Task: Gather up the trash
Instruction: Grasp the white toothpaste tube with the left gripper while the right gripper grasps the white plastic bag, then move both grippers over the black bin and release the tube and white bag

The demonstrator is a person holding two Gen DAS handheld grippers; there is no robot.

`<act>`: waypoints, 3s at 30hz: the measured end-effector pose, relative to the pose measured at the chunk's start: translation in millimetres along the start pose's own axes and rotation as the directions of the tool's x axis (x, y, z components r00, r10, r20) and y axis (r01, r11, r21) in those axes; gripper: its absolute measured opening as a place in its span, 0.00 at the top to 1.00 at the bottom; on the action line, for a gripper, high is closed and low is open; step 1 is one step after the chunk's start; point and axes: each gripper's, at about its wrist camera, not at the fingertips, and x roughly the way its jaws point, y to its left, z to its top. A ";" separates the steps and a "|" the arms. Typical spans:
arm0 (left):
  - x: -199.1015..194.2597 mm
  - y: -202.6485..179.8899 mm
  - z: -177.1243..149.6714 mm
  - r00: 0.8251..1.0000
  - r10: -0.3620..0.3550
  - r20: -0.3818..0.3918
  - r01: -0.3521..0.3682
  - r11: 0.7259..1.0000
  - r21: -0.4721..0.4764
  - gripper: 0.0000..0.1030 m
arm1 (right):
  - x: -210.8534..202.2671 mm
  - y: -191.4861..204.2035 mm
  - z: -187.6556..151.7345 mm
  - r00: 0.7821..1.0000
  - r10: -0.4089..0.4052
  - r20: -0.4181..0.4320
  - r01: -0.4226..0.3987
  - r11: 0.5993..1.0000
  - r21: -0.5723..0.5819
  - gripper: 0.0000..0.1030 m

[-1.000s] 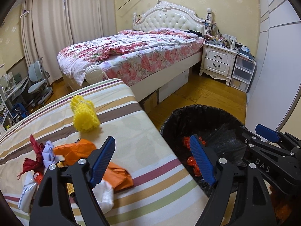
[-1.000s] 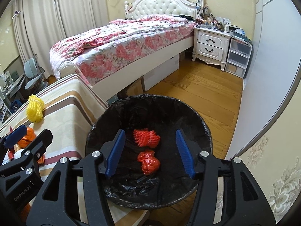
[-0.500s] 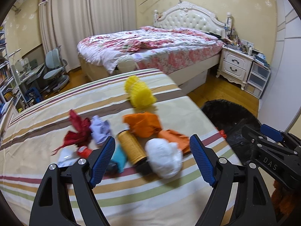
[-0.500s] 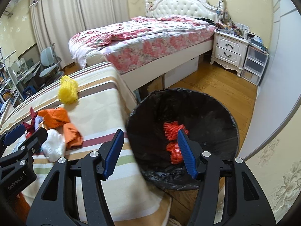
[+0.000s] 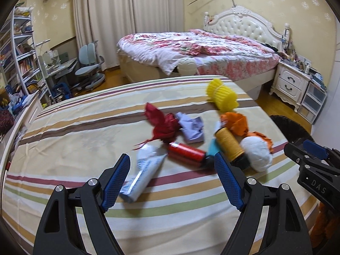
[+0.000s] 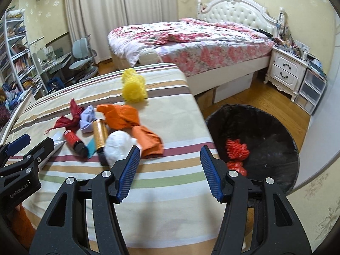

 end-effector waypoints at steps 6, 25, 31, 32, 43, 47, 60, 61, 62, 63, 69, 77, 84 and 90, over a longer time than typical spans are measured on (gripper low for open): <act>6.0 29.4 -11.0 0.999 0.035 -0.036 -0.036 0.999 -0.038 0.24 | 5.3 26.7 0.7 0.999 0.045 -0.017 -0.045 0.998 -0.041 0.44; 28.2 57.0 -19.1 0.993 -0.009 -0.120 0.000 0.997 -0.082 0.38 | 26.2 53.8 -3.1 0.994 0.084 -0.072 -0.090 0.992 -0.091 0.69; 31.1 59.3 -23.7 0.987 -0.056 -0.149 0.043 0.995 -0.088 0.73 | 23.3 53.7 -2.9 0.994 0.085 -0.063 -0.091 0.991 -0.094 0.73; 29.9 59.1 -24.0 0.988 -0.056 -0.147 0.043 0.995 -0.086 0.73 | 22.9 53.4 -2.9 0.994 0.086 -0.063 -0.091 0.991 -0.093 0.73; 5.6 54.9 -28.9 0.992 -0.070 -0.103 0.063 0.995 -0.073 0.75 | 5.9 47.9 -5.4 0.996 0.083 -0.038 -0.086 0.992 -0.089 0.74; -4.5 54.5 -31.0 0.994 -0.076 -0.084 0.070 0.995 -0.074 0.75 | -4.9 45.2 -6.0 0.996 0.082 -0.020 -0.084 0.993 -0.087 0.74; -32.0 38.2 -20.9 0.993 -0.117 -0.002 0.116 0.991 -0.066 0.75 | -33.5 27.9 -2.8 0.997 0.059 0.056 -0.056 0.996 -0.067 0.74; -33.5 35.0 -18.7 0.992 -0.123 0.004 0.123 0.991 -0.061 0.75 | -34.4 24.7 -1.8 0.997 0.054 0.060 -0.050 0.997 -0.062 0.74; -34.5 32.0 -17.1 0.992 -0.127 0.011 0.127 0.990 -0.056 0.75 | -35.3 21.4 -0.8 0.997 0.048 0.065 -0.044 0.997 -0.056 0.74; -35.4 28.3 -15.0 0.991 -0.132 0.017 0.133 0.990 -0.050 0.75 | -35.8 18.8 -0.3 0.997 0.043 0.068 -0.039 0.998 -0.052 0.74; -34.8 -0.7 -3.4 0.984 -0.173 0.043 0.174 0.985 -0.012 0.75 | -38.8 -6.9 5.9 0.996 -0.005 0.092 0.006 1.000 -0.012 0.74; -25.6 -54.3 18.9 0.966 -0.250 0.067 0.246 0.967 0.058 0.75 | -35.3 -54.7 15.8 0.989 -0.100 0.111 0.093 0.993 0.067 0.74; -9.0 -109.3 28.6 0.949 -0.311 0.043 0.303 0.944 0.133 0.75 | -25.6 -91.5 18.4 0.978 -0.176 0.110 0.164 0.980 0.110 0.74; 13.4 -147.0 34.7 0.943 -0.332 0.009 0.325 0.930 0.170 0.75 | -10.5 -120.2 17.8 0.976 -0.201 0.081 0.189 0.972 0.142 0.74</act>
